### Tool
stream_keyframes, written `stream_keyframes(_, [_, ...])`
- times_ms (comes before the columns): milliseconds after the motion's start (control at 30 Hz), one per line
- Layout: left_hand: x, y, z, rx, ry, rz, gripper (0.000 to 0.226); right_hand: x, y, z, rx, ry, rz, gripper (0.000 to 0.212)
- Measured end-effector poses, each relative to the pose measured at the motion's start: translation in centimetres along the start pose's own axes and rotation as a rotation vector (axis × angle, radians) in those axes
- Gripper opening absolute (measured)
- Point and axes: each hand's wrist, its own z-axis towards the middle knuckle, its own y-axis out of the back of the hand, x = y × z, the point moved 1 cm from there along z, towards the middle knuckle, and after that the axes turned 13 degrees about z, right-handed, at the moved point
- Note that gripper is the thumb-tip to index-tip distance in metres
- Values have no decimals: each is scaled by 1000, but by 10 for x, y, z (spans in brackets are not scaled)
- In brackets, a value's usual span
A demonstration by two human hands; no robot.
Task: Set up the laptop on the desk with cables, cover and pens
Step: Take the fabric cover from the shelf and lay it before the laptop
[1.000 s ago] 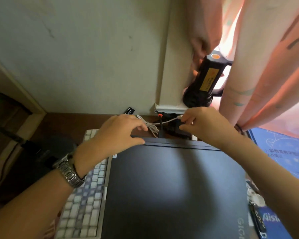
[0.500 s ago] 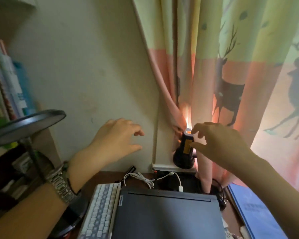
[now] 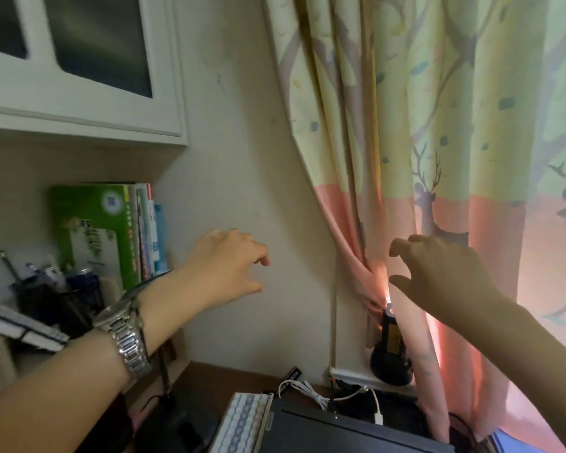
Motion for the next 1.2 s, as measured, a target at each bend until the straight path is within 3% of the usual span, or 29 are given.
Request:
stream_keyframes(233, [39, 20, -65, 42, 119, 115, 37, 63, 7, 10, 42, 157, 151, 28])
stream_keyframes(367, [85, 23, -114, 126, 251, 191, 37, 127, 12, 20, 52, 307, 298, 40])
stream_keyframes(667, [191, 11, -224, 339, 538, 218, 32, 294, 0, 27, 90, 630, 649, 28])
stream_keyframes(967, [245, -51, -249, 344, 563, 202, 39, 414, -49, 62, 120, 737, 831, 42])
stream_keyframes(1200, [285, -91, -243, 339, 537, 79, 61, 480, -97, 84, 214, 713, 999, 48])
